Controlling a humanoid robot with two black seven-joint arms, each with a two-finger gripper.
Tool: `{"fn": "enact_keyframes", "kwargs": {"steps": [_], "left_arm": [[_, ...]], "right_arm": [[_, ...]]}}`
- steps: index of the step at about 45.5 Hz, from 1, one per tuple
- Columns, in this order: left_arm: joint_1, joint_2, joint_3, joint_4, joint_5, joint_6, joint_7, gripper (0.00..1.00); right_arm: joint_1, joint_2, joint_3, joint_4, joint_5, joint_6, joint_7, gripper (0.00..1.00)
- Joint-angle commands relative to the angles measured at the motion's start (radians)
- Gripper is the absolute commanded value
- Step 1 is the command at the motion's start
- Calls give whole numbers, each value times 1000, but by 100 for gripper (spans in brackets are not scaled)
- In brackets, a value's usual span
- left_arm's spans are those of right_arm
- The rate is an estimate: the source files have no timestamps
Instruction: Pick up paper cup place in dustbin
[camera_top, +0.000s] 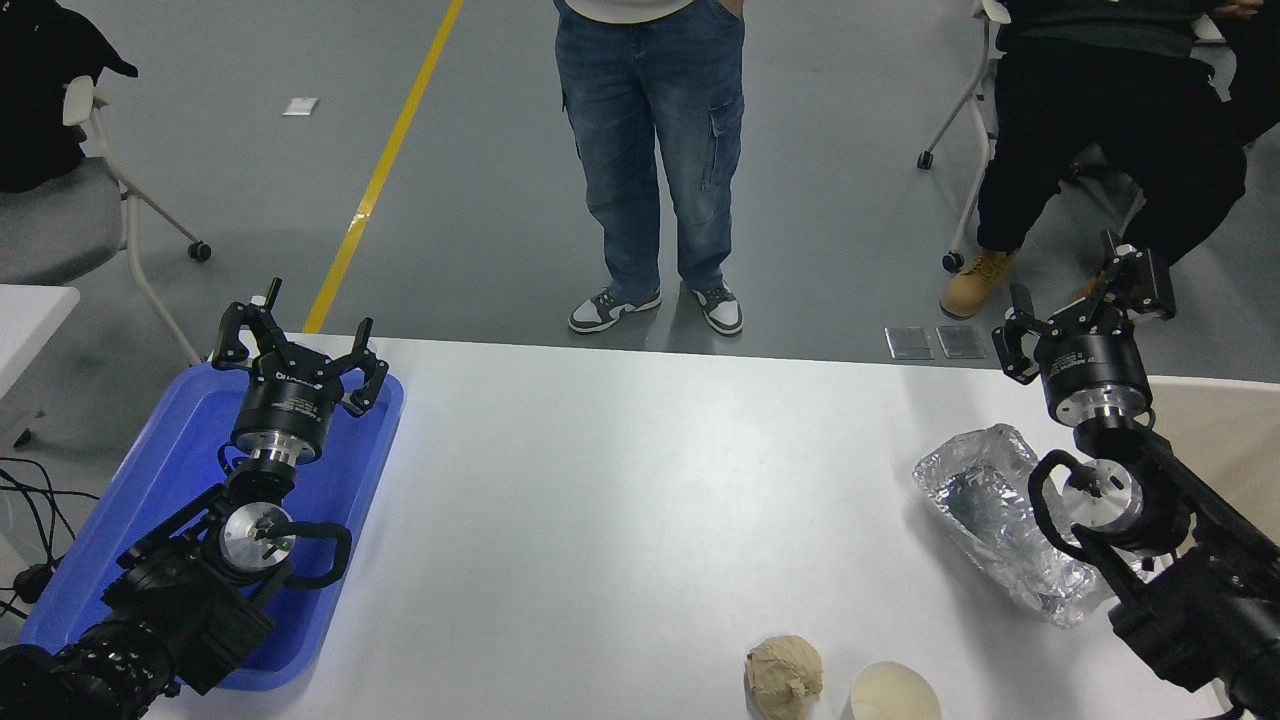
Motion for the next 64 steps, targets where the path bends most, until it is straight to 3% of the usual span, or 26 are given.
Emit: {"fn": "enact_keyframes", "kwargs": {"steps": [1, 64], "left_arm": [[0, 0, 0, 0, 1, 0, 1, 100], [0, 0, 0, 0, -1, 0, 0, 100]], "right_arm": [[-4, 0, -16, -2, 17, -1, 3, 100], [11, -8, -70, -16, 1, 2, 8, 100]]}}
